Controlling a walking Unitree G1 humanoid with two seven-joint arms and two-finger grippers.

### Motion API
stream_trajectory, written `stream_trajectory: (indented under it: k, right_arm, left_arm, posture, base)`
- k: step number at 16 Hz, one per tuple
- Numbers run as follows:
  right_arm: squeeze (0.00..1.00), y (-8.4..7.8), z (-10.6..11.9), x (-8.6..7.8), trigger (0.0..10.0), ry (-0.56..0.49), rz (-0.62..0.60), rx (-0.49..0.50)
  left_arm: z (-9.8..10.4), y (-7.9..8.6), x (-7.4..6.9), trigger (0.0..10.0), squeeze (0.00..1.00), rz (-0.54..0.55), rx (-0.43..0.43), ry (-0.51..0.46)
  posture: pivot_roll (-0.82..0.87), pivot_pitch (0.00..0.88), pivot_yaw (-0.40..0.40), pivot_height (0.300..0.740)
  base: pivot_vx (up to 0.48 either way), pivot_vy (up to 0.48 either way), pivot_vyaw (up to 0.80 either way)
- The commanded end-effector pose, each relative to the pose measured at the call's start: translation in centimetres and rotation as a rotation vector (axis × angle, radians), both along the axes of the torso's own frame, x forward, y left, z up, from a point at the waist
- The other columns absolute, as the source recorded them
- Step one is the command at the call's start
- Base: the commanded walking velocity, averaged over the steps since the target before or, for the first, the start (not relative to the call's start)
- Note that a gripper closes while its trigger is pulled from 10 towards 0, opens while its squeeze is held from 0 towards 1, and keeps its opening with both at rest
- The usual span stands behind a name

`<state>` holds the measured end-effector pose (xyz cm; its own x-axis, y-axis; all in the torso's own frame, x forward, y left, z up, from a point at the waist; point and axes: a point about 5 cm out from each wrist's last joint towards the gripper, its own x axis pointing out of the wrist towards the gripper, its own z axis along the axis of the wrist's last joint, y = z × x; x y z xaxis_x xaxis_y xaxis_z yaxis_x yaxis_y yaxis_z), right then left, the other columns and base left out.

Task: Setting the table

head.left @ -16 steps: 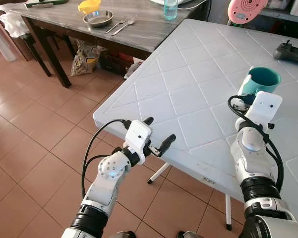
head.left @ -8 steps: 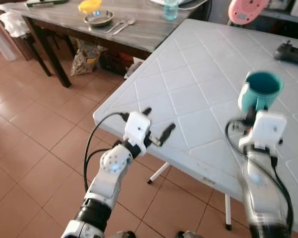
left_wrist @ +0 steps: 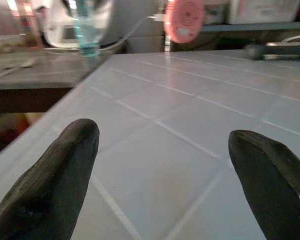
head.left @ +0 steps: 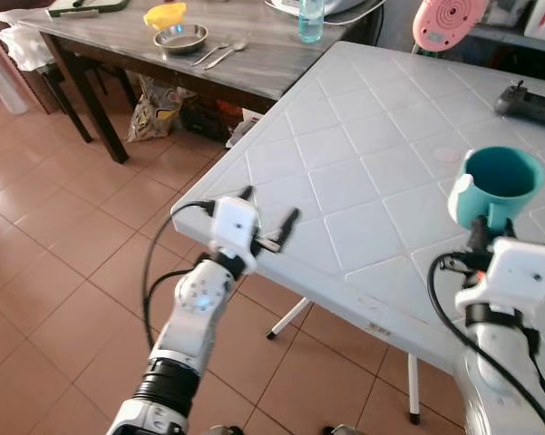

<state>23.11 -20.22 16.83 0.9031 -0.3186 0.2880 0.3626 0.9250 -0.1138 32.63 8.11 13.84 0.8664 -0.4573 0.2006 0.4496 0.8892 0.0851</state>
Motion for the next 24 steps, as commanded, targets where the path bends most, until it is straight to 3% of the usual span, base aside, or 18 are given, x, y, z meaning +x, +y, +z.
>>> stream_trajectory:
  k: [1,2,3,4,8,12,15,17,22,24]
  right_arm:
    - [0.0,0.1,0.5,-0.2,0.0,-0.018,-0.004,0.0]
    - [0.0,-0.2,0.3,-1.0,3.1,0.01,-0.03,0.014]
    - [0.0,-0.4,0.1,-1.3,4.9,0.028,-0.042,0.015]
    - [0.0,-0.5,0.1,-1.3,10.0,0.038,-0.039,0.012]
    - [0.0,-0.9,0.5,-1.0,10.0,0.043,-0.051,0.004]
    - [0.0,-0.2,0.1,-1.0,10.0,0.067,-0.025,0.01]
    - [0.0,0.2,-0.5,-1.1,10.0,0.09,-0.004,0.023]
    - [0.0,0.3,-0.8,-1.2,10.0,0.102,0.007,0.026]
    - [0.0,0.4,-0.9,-1.2,10.0,0.102,0.025,0.022]
    - [0.0,0.2,-1.4,-1.6,10.0,0.123,0.027,0.022]
  left_arm:
    - [-0.3,0.4,0.0,10.0,0.0,0.024,0.009,0.006]
    - [-0.6,1.1,0.4,10.0,0.0,0.064,-0.008,0.044]
    - [-1.0,1.4,0.6,10.0,0.0,0.08,-0.014,0.086]
    - [-1.1,1.5,0.8,10.0,0.0,0.072,-0.013,0.103]
    - [-1.3,1.6,1.0,10.0,0.0,0.082,-0.014,0.115]
    - [-1.5,1.6,0.9,10.0,0.0,0.096,-0.011,0.114]
    - [-2.3,3.9,0.8,10.0,0.0,0.183,0.076,0.084]
    - [-2.5,5.4,0.7,10.0,0.0,0.237,0.09,0.081]
    - [-2.6,5.9,0.6,10.0,0.0,0.241,0.083,0.095]
    - [-2.9,6.9,0.1,10.0,0.0,0.256,0.106,0.101]
  posture:
    - [-0.03,0.068,0.025,0.74]
    - [-0.03,0.062,0.01,0.74]
    - [-0.04,0.061,0.006,0.74]
    - [-0.04,0.06,0.006,0.74]
    - [-0.05,0.06,0.018,0.74]
    - [-0.06,0.064,0.015,0.74]
    - [-0.05,0.069,0.012,0.74]
    - [-0.05,0.073,0.01,0.74]
    - [-0.03,0.079,0.008,0.74]
    - [-0.02,0.081,0.006,0.74]
  base:
    - [0.0,0.0,0.0]
    - [0.0,0.0,0.0]
    - [0.0,0.0,0.0]
    - [0.0,0.0,0.0]
    - [0.0,0.0,-0.43]
    - [0.0,0.0,-0.6]
    - [0.0,0.0,-0.27]
    - [0.0,0.0,-0.8]
    - [0.0,0.0,-0.26]
    - [0.0,0.0,0.0]
